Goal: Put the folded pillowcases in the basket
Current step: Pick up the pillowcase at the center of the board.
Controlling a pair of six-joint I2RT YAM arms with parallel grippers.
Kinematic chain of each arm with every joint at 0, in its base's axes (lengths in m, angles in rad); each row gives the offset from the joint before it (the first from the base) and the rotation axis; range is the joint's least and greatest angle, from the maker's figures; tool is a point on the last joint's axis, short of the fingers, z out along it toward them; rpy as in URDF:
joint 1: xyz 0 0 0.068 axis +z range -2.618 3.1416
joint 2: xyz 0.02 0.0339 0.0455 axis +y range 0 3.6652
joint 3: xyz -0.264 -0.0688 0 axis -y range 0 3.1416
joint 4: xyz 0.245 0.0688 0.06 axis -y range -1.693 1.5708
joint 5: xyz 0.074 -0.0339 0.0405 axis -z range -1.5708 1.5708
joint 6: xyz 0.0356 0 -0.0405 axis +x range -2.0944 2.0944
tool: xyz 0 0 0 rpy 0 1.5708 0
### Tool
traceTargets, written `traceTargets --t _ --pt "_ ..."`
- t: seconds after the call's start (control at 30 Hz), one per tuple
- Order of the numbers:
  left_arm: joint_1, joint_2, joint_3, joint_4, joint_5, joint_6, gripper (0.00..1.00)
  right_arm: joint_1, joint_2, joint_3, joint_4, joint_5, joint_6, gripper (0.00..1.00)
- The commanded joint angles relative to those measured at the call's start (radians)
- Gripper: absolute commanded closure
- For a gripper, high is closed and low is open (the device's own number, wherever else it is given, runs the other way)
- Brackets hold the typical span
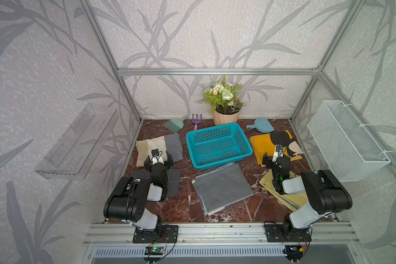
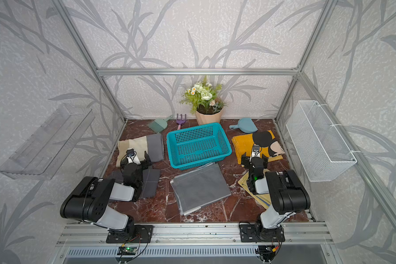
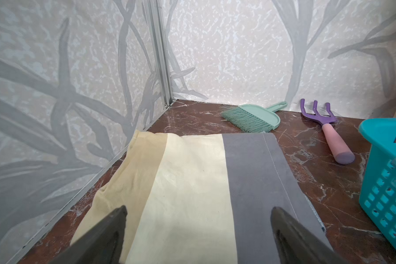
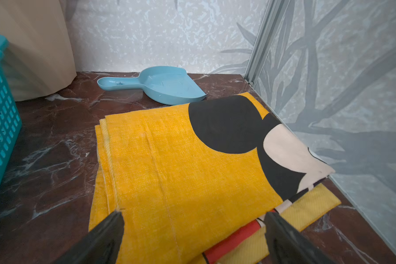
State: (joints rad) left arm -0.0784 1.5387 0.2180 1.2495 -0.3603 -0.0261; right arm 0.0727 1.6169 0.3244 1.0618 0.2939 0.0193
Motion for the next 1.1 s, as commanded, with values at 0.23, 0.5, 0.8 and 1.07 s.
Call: traceTargets --t 0.23,0.5,0.8,1.07 --pt "0.010 -0.012 0.014 0.009 0.027 -0.004 0.00 -0.010 -0.020 0.025 -0.020 -0.020 0.018 0.01" --pt "0.016 -0.121 0.188 -0.381 0.029 -0.006 0.00 0.001 -0.144 0.075 -0.206 0.050 0.025 0.01" --pt "0.012 -0.383 0.416 -0.905 0.178 -0.263 0.00 0.156 -0.407 0.516 -1.067 0.109 0.035 0.01" --pt "-0.093 -0.743 0.281 -1.289 0.302 -0.598 0.00 0.294 -0.535 0.642 -1.594 -0.142 0.269 0.01"
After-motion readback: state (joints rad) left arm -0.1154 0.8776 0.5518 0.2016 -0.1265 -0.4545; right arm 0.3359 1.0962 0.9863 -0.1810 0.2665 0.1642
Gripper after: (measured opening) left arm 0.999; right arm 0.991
